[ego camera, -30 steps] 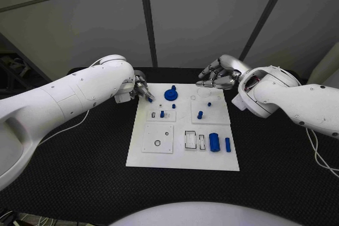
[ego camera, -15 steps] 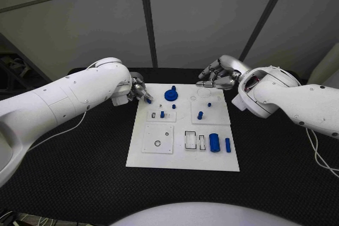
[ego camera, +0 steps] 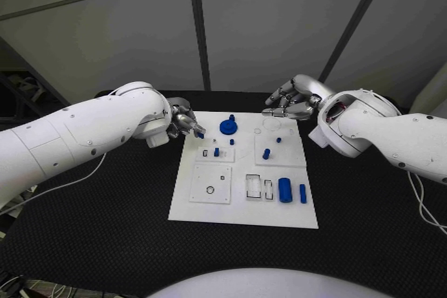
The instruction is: Assemble the parts on the task board
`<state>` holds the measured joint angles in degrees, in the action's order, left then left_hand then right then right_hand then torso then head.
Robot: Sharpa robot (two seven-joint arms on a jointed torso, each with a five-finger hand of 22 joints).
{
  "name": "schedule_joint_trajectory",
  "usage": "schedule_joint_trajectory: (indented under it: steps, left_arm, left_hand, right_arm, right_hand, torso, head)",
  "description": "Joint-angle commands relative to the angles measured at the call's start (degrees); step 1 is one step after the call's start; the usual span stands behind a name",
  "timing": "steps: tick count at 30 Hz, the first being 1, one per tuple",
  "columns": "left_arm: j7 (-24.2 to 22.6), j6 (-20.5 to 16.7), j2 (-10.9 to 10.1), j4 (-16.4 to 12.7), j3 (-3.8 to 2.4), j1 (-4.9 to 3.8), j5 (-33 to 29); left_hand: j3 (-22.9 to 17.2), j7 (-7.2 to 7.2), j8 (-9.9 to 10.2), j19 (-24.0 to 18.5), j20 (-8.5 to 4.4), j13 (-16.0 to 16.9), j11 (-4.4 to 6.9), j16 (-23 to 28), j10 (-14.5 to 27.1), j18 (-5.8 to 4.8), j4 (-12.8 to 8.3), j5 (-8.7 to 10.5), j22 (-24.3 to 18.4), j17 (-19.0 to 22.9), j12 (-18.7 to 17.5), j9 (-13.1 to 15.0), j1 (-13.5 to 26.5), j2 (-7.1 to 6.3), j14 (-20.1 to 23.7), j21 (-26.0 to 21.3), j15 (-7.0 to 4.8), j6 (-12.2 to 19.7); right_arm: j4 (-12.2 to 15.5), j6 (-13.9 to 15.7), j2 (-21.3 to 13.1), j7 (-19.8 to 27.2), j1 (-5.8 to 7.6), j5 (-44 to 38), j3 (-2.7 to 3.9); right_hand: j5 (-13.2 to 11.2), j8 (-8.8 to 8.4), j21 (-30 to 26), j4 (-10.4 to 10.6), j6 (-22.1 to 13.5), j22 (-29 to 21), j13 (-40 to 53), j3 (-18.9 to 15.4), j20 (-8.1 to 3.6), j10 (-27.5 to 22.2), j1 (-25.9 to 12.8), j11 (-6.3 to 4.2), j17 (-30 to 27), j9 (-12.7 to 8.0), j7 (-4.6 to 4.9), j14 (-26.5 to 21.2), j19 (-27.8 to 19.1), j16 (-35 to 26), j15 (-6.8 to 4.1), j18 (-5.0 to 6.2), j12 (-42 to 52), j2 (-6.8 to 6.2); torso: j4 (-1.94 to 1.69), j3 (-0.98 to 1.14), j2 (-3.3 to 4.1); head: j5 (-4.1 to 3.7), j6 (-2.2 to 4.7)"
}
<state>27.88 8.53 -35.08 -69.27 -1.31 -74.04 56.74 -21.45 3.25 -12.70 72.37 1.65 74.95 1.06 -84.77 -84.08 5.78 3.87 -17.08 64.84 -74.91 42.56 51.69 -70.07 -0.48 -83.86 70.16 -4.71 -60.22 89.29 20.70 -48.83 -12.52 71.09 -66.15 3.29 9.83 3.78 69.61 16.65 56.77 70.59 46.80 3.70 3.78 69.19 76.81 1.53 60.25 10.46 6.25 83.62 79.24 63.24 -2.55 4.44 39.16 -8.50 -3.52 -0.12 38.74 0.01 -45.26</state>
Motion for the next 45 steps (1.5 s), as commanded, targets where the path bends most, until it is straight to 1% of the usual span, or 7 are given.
schedule_joint_trajectory:
  steps: [1,10,14,17,23,32,45]
  left_arm:
    - [0.94,-3.93,-1.1,-2.18,0.01,0.31,-1.48]
    - [1.43,-4.65,-3.23,-6.5,0.06,2.05,0.96]
    - [1.49,-4.73,-3.34,-6.84,0.08,2.81,2.47]
    - [1.52,-4.66,-3.09,-6.56,0.09,3.1,2.91]
    - [1.75,-3.55,-2.57,-6.38,0.14,3.34,3.23]
    - [1.98,-2.48,-2.52,-6.63,0.67,3.42,3.76]
    - [2.58,-0.14,-2.28,-6.55,0.88,3.49,3.86]
  left_hand:
    - [-9.53,-0.55,-0.36,0.47,-0.11,0.46,0.49,-0.26,-3.36,0.53,-9.09,-0.45,0.09,-7.94,0.44,0.24,0.53,-0.08,-4.58,0.32,-0.4,-0.66]
    - [-9.88,-0.59,-0.47,0.54,-0.21,0.55,0.5,-0.29,-3.46,0.52,-9.29,-0.59,0.2,-7.94,0.61,0.42,0.68,-0.28,-4.6,0.38,-0.51,-0.75]
    - [-9.9,-0.59,-0.48,0.54,-0.21,0.55,0.5,-0.29,-3.46,0.52,-9.31,-0.6,0.21,-7.95,0.61,0.43,0.69,-0.3,-4.6,0.38,-0.52,-0.75]
    - [-9.9,-0.59,-0.48,0.54,-0.21,0.55,0.5,-0.29,-3.46,0.52,-9.31,-0.6,0.21,-7.95,0.61,0.43,0.69,-0.3,-4.6,0.38,-0.52,-0.75]
    - [-10.01,-0.58,-0.51,0.46,-0.25,0.54,0.5,-0.31,-3.48,0.55,-9.39,-0.61,0.1,-7.97,0.57,0.48,0.73,-0.37,-4.6,0.29,-0.54,-0.79]
    - [-10.06,-0.59,-0.55,0.38,-0.26,0.52,0.51,-0.34,-3.48,0.57,-9.44,-0.59,0.0,-8.0,0.48,0.53,0.78,-0.44,-4.61,0.21,-0.54,-0.83]
    - [-10.4,-0.64,-0.7,0.11,-0.3,0.33,0.55,-0.34,-3.43,0.65,-9.75,-0.87,-0.29,-7.99,-0.15,0.75,0.93,-0.82,-4.61,-0.07,-0.55,-1.0]
  right_arm:
    - [-0.02,-0.36,-0.01,0.3,0.12,0.11,0.04]
    - [-0.15,-0.49,0.04,0.27,0.12,0.15,0.03]
    - [-0.16,-0.53,0.06,0.26,0.11,0.17,0.03]
    - [-0.18,-0.58,0.08,0.22,0.11,0.17,0.03]
    - [-0.24,-0.79,0.17,0.21,0.11,0.18,0.03]
    - [-0.32,-1.13,0.24,0.27,0.11,0.23,0.02]
    - [-0.79,-1.69,0.22,0.16,0.11,0.44,0.02]
  right_hand:
    - [0.25,0.09,0.23,0.01,-0.07,0.07,0.07,0.31,-0.1,-0.28,-0.05,-0.06,0.07,0.09,-0.06,-0.02,0.12,0.01,-0.15,0.41,0.15,0.56]
    - [0.25,0.09,0.23,0.01,-0.07,0.07,0.07,0.31,-0.1,-0.28,-0.05,-0.06,0.07,0.09,-0.06,-0.02,0.12,0.01,-0.15,0.41,0.15,0.56]
    - [0.25,0.09,0.23,0.01,-0.07,0.07,0.07,0.31,-0.1,-0.28,-0.05,-0.06,0.07,0.09,-0.06,-0.02,0.12,0.01,-0.15,0.41,0.15,0.56]
    - [0.25,0.09,0.23,0.01,-0.07,0.07,0.07,0.31,-0.1,-0.28,-0.05,-0.06,0.07,0.09,-0.06,-0.02,0.12,0.01,-0.15,0.41,0.15,0.56]
    - [0.27,0.1,0.17,0.0,-0.01,0.05,-0.01,0.37,-0.12,-0.23,-0.05,-0.09,0.13,0.13,-0.08,0.05,0.17,-0.01,-0.17,0.41,0.19,0.58]
    - [0.29,0.09,0.13,0.01,-0.01,0.03,-0.05,0.4,-0.12,-0.23,-0.06,-0.09,0.09,0.14,-0.08,0.05,0.17,-0.06,-0.17,0.42,0.17,0.61]
    - [0.33,0.06,-0.02,-0.13,-0.02,-0.08,-0.23,0.55,-0.14,-0.29,0.29,-0.11,-0.01,0.17,-0.09,0.05,0.16,-0.24,-0.2,0.44,0.07,0.6]
  torso:
    - [-0.06,0.01,-0.06]
    - [-0.06,-0.04,0.02]
    - [-0.02,-0.01,0.07]
    - [0.04,-0.05,0.11]
    - [0.08,-0.01,0.13]
    - [-0.04,0.0,0.04]
    - [0.02,0.03,0.04]
  head:
    - [0.14,0.0]
    - [0.18,-0.09]
    - [0.26,-0.11]
    - [0.18,-0.15]
    - [0.34,-0.31]
    - [0.17,-0.42]
    - [0.29,-0.55]
